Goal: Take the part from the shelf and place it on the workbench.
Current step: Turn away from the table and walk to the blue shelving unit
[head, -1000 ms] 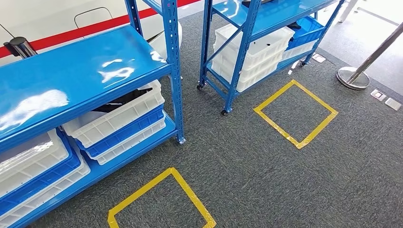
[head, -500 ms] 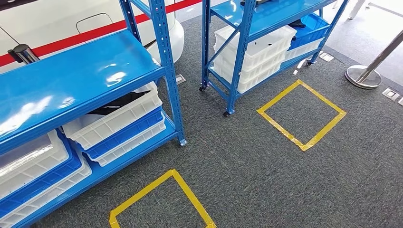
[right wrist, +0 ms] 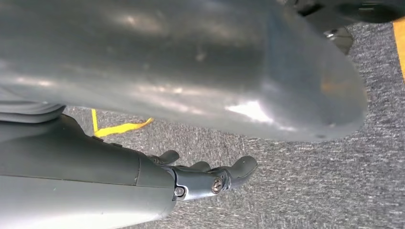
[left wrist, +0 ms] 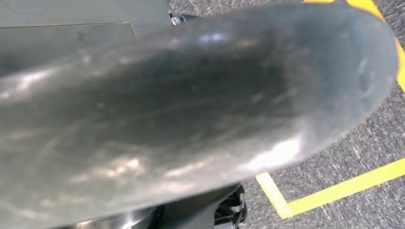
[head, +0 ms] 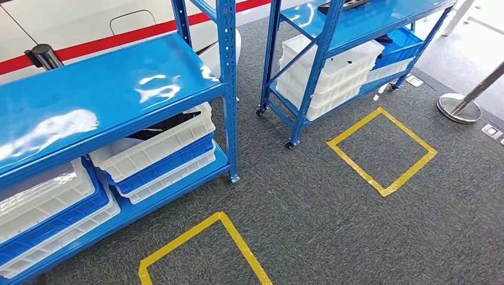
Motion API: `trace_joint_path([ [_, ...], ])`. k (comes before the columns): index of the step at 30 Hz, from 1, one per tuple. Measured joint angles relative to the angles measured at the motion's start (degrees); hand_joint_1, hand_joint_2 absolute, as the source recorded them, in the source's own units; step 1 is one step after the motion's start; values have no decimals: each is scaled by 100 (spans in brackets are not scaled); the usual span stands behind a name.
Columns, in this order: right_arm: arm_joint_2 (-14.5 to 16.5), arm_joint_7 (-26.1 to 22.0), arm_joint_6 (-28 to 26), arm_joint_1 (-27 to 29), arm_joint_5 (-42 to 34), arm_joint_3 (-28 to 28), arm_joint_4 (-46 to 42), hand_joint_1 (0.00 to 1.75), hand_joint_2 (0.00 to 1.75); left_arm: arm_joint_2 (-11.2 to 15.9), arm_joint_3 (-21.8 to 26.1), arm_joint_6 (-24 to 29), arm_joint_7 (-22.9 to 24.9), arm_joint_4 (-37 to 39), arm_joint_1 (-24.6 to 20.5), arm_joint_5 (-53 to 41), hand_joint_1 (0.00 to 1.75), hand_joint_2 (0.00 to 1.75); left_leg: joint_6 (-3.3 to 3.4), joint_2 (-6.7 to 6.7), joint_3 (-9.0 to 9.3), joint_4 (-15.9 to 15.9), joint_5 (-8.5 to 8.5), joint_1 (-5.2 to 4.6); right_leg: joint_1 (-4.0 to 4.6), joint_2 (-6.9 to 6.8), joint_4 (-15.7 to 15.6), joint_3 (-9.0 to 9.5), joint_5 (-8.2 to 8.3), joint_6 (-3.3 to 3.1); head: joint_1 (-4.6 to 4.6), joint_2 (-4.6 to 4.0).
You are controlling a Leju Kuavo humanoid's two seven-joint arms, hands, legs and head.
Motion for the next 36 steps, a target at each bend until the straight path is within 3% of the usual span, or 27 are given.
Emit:
trace_joint_path([
  [1,-1,4,0,4,1,0,0,0,0,-2,0,3,-1,0,2,-2,0,0,1,-28,-1,0,0,0,0,4,132,-83,-7,24,0,0],
  [2,-2,9,0,8,1,0,0,0,0,-5,0,5,-1,0,3,-4,0,0,0,-62,2,0,0,2,-1,9,36,-56,75,64,0,0],
  [4,-10,14,0,5,9,0,0,0,0,-18,0,13,-1,0,-1,-7,0,0,-9,-137,13,1,0,8,-10,77,-735,294,401,141,2,0],
  [5,-13,16,0,0,14,0,0,0,0,-24,0,15,-1,0,-4,-7,0,0,-26,-173,15,4,-5,-3,-3,120,-1118,476,539,148,2,0],
  [7,-14,24,0,-12,23,0,0,0,0,-28,0,23,-1,0,-6,-7,0,0,-80,-220,11,-3,-5,-24,16,169,-1501,666,662,97,-4,0],
  [9,-13,39,0,-19,31,0,0,0,0,-28,0,32,-1,0,1,-7,0,0,-149,-251,10,-33,10,-25,24,123,-1520,681,689,18,-7,0],
  [11,-14,48,-1,-19,40,-1,0,0,0,-31,0,48,-1,0,8,-5,0,0,-204,-182,-35,86,-84,-21,-2,63,-1556,699,715,-62,-17,0],
  [14,-10,49,-2,-11,50,-2,0,0,0,-36,-1,66,-1,0,4,-5,0,0,-250,18,-447,1005,-595,-27,0,-62,-1574,726,707,-173,-49,0],
  [16,-11,49,-2,-5,51,-2,0,0,0,-37,-2,69,-1,0,5,-5,0,0,-258,58,-708,1526,-752,-26,26,-167,-1572,739,692,-202,-48,0],
  [17,-13,49,-2,-6,52,-2,0,0,0,-37,-1,70,-1,0,8,-5,0,0,-253,78,-705,1510,-673,-26,35,-220,-1571,752,683,-211,-48,0],
  [18,-12,49,-2,-7,52,-2,0,0,0,-36,0,72,-1,0,11,-5,0,0,-241,117,-578,1255,-494,-28,39,-270,-1570,774,670,-209,-48,0],
  [20,-8,49,-2,-7,52,-2,0,0,0,-35,0,76,-1,0,4,-4,0,0,-200,352,-182,482,-128,-58,71,-371,-1562,832,627,-183,-52,0],
  [22,-5,50,-2,-4,52,-2,0,0,0,-38,-1,80,-1,0,-17,-4,0,0,-147,517,23,43,2,-99,117,-481,-1557,870,587,-134,-49,0],
  [24,-8,52,-2,-10,53,-2,0,0,0,-44,-2,82,-1,0,-21,-3,0,0,-96,410,6,-7,9,-118,133,-610,-1565,892,569,-92,-45,0],
  [25,-9,55,-2,-16,55,-2,0,0,0,-49,-2,84,-1,0,-15,-3,0,0,-66,335,0,-24,28,-107,125,-593,-1547,890,547,-65,-44,0],
  [27,-11,62,-2,-19,59,-2,0,0,0,-57,-1,93,-1,-1,-11,2,0,0,-1,197,-3,-56,70,-64,98,-327,-1278,771,380,-37,-34,0],
  [29,-13,74,-1,-8,61,-2,0,0,0,-62,0,100,-1,-1,-20,6,0,0,41,51,-30,-62,98,-41,62,-36,-566,426,51,-53,-18,0],
  [31,-17,86,0,7,61,-2,0,0,0,-67,0,100,-1,-1,-16,6,0,0,51,-122,-52,-60,110,-38,35,16,76,105,-155,-27,-14,0],
  [32,-21,88,-1,12,61,-2,0,0,0,-70,0,99,-1,-1,-9,6,0,0,47,-209,-53,-59,114,-35,20,23,109,79,-122,20,-14,0],
  [34,-31,90,-1,12,61,-2,0,0,0,-77,0,99,-1,0,-2,5,0,0,24,-381,-43,-57,126,-18,-22,102,-513,362,189,144,-13,0],
  [36,-35,90,-1,11,61,-2,1,0,0,-84,0,99,-1,-1,-10,4,0,0,-30,-528,-52,-49,139,-20,-60,330,-1288,709,468,192,-12,0],
])
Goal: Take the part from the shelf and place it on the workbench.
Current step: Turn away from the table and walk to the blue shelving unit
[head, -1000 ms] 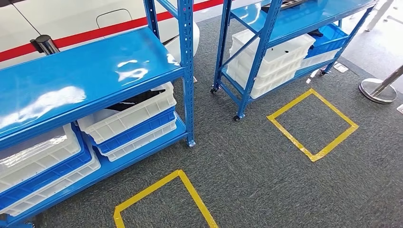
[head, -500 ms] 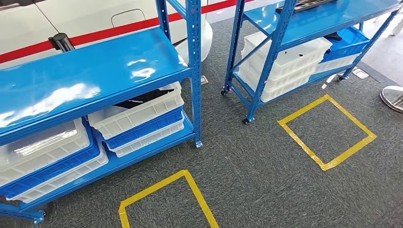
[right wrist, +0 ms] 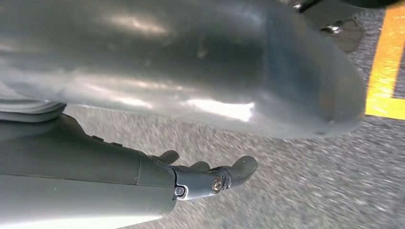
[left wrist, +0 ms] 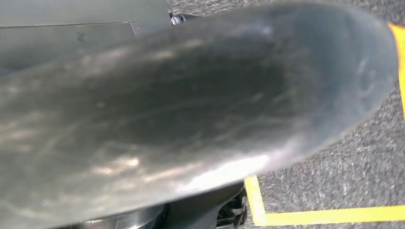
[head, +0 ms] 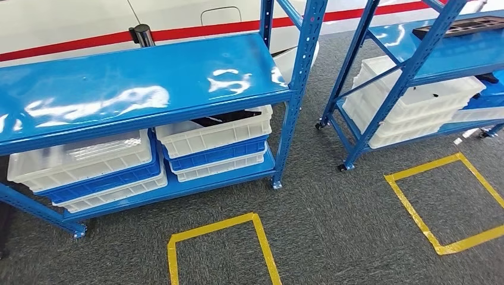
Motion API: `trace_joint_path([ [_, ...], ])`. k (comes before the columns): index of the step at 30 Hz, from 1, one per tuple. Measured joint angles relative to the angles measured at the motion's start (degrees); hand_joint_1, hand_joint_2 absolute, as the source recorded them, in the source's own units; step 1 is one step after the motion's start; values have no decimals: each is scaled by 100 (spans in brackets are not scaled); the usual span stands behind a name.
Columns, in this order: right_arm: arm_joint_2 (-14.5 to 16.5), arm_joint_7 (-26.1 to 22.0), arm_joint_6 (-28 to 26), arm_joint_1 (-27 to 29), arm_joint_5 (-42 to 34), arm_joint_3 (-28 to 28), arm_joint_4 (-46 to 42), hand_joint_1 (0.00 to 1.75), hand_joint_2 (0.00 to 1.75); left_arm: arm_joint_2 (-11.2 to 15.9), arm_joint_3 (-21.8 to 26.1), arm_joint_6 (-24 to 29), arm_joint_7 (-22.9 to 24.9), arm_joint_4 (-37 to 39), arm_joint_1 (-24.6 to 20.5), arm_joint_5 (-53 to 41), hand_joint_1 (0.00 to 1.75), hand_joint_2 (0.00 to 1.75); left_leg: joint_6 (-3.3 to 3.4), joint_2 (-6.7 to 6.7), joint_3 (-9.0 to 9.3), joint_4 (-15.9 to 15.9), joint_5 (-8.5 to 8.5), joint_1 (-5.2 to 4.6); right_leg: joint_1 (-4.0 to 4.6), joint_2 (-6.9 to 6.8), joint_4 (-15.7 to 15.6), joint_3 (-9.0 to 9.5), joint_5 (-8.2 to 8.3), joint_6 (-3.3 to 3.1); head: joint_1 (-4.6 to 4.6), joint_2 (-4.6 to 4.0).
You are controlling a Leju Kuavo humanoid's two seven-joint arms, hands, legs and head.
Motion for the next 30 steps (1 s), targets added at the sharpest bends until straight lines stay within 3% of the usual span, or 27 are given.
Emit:
trace_joint_path([
  [2,-1,0,1,-14,0,1,1,0,0,-1,0,0,-1,-1,5,0,0,0,-78,-103,-28,-13,22,-10,10,100,-267,126,76,-72,-7,0],
  [4,-1,1,1,-28,-1,0,1,0,0,2,0,4,-2,-1,32,0,0,0,-153,-163,-52,-34,46,6,15,-24,-278,150,113,-170,-11,0],
  [6,-1,4,2,-23,-1,-2,-1,0,0,3,-1,11,-2,-1,45,0,0,0,-202,68,-140,164,-89,-2,-5,-162,-304,168,137,-255,-34,0],
  [8,3,7,4,-5,-1,-2,0,0,0,2,-2,13,-2,-1,31,-1,0,0,-230,436,-418,802,-456,-16,15,-322,-313,184,127,-326,-71,0],
  [10,4,9,7,11,-2,-3,1,0,0,1,-2,13,-2,-1,19,-2,0,0,-247,581,-728,1481,-741,-11,52,-502,-311,191,112,-364,-81,0],
  [11,2,10,8,13,-2,-4,1,0,0,2,-2,13,-2,-1,20,-2,0,0,-247,605,-768,1583,-737,-10,63,-585,-310,196,105,-372,-82,0],
  [12,1,11,9,9,-2,-4,1,0,0,3,-2,13,-2,-1,25,-2,0,0,-241,629,-689,1458,-628,-10,69,-657,-310,206,96,-373,-82,0],
  [13,2,11,9,5,-2,-4,1,0,0,5,-2,14,-2,-1,28,-2,0,0,-226,693,-499,1124,-443,-12,72,-724,-309,226,84,-369,-84,0],
  [15,5,11,9,2,-2,-4,1,0,0,7,-2,15,-1,-1,17,-3,0,0,-182,952,-85,374,-165,-44,109,-846,-303,254,45,-332,-83,0],
  [16,6,11,9,2,-2,-5,1,0,0,5,-3,16,-1,-1,5,-3,0,0,-155,1044,34,145,-108,-63,134,-899,-299,258,25,-307,-76,0],
  [17,5,12,10,-2,-2,-5,1,0,0,2,-3,18,0,-1,-5,-5,0,0,-130,1076,69,59,-113,-85,158,-948,-301,257,10,-282,-67,0],
  [19,7,14,14,-26,-7,-7,0,0,0,-3,-4,24,0,-1,-3,-8,0,0,-68,955,48,33,-96,-89,168,-1015,-300,282,-10,-236,-57,0],
  [21,8,15,20,-44,-18,-9,1,0,0,-7,-3,29,1,-1,4,-9,0,0,2,862,36,-1,-58,-60,145,-795,-133,225,-116,-201,-56,0],
  [23,7,15,28,-34,-26,-16,1,0,0,-11,-2,32,1,-1,-11,-9,0,0,49,776,15,-19,-28,-32,120,-444,472,-78,-404,-215,-41,0],
  [25,6,16,33,-12,-33,-25,1,0,0,-14,-2,33,1,-1,-21,-9,0,0,63,675,-11,-18,-18,-26,105,-325,1233,-468,-675,-227,-31,0],
  [26,4,16,33,-2,-37,-27,1,0,0,-16,-2,33,1,-1,-18,-9,0,0,64,626,-14,-17,-17,-24,96,-316,1410,-576,-696,-198,-30,0],
  [27,2,17,33,3,-40,-29,1,0,0,-17,-2,33,2,-1,-13,-9,0,0,62,585,-11,-16,-15,-19,84,-314,1354,-576,-620,-148,-30,0],
  [28,-3,17,33,6,-42,-30,1,0,0,-20,-2,32,2,-1,-10,-9,0,0,57,546,-2,-14,-15,-12,67,-314,1075,-466,-461,-81,-30,0],
  [30,-4,17,34,-1,-42,-31,2,0,0,-23,-2,31,2,-2,-11,-9,0,0,19,492,11,-5,-19,-17,35,-299,246,-110,-109,22,-25,0],
])
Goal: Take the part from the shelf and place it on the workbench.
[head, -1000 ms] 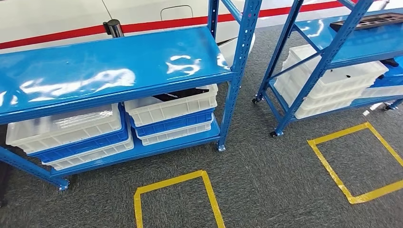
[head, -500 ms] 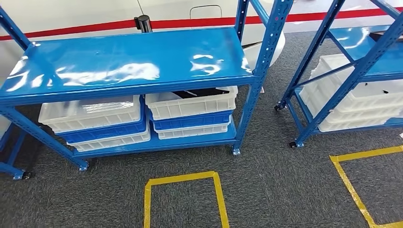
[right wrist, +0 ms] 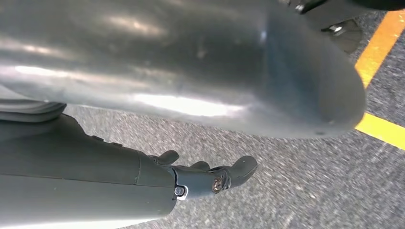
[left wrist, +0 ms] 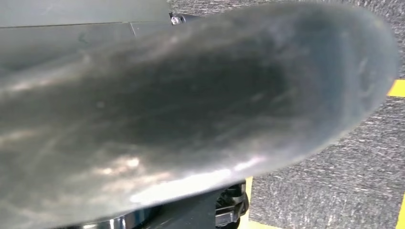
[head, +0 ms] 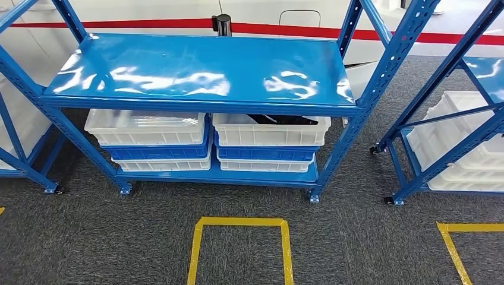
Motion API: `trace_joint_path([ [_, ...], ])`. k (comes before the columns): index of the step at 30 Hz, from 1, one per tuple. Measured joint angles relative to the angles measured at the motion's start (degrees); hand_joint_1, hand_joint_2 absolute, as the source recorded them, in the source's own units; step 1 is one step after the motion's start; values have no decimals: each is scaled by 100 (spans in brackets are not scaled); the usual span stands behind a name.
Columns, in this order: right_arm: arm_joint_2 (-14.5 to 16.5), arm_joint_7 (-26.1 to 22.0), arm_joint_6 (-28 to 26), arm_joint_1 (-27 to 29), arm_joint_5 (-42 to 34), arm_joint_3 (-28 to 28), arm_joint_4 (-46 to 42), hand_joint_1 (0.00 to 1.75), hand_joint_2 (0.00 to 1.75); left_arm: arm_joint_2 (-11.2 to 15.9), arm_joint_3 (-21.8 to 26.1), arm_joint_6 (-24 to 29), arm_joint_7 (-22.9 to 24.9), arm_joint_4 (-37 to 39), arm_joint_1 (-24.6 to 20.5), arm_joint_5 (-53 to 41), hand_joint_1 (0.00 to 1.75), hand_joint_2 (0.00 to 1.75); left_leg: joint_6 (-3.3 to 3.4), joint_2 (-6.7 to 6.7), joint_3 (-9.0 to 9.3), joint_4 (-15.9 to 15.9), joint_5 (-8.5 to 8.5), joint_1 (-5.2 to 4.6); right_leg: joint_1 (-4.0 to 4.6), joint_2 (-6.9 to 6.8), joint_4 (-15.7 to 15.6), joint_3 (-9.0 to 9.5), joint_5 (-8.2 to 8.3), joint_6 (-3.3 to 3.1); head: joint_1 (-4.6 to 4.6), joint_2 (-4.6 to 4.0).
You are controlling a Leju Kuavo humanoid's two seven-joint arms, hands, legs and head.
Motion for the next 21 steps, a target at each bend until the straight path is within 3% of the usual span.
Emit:
trace_joint_path([
  [2,15,-1,2,-12,0,0,1,0,0,3,0,1,0,-2,-2,0,0,0,-28,-27,-4,15,-24,-32,-30,28,-468,202,176,-30,-4,0],
  [4,26,-1,3,-14,0,0,2,0,0,10,0,2,0,-3,6,0,0,0,61,-28,-11,18,-23,-53,-33,43,-517,225,209,-101,-19,0],
  [6,29,1,1,-12,2,0,2,0,0,13,-1,3,0,-4,15,0,0,0,147,-21,-4,3,6,-48,-6,47,-514,227,221,-126,-24,0],
  [8,34,22,-18,-13,12,0,2,0,0,11,-1,12,3,-4,13,0,0,0,144,-19,9,-17,21,-37,17,48,-511,224,226,-144,-24,0],
  [11,39,86,-71,-14,33,0,2,0,0,9,0,65,34,-4,12,7,0,0,109,-19,21,-42,38,-27,35,48,-507,226,221,-162,-24,0],
  [15,39,134,-166,-15,56,0,2,0,0,1,0,149,110,-4,11,37,0,0,-110,-17,22,-62,38,0,55,47,-500,221,209,-211,-20,0],
  [16,39,140,-194,-15,63,0,2,0,0,-2,0,166,134,-4,12,50,0,0,-147,-16,21,-64,37,4,58,47,-499,220,208,-212,-19,0],
  [18,39,156,-236,-16,74,-1,2,0,0,-10,0,192,179,-4,12,73,0,0,-159,-16,18,-64,36,2,55,46,-499,220,207,-213,-18,0],
  [20,40,174,-253,-16,73,-4,2,0,0,-15,0,197,203,-4,12,80,0,87,-160,-17,17,-63,36,-8,43,46,-500,220,208,-212,-18,0],
  [21,41,180,-255,-16,73,-4,2,0,0,-15,0,198,207,-4,12,82,0,116,-160,-17,16,-63,36,-11,39,46,-501,220,208,-212,-17,0],
])
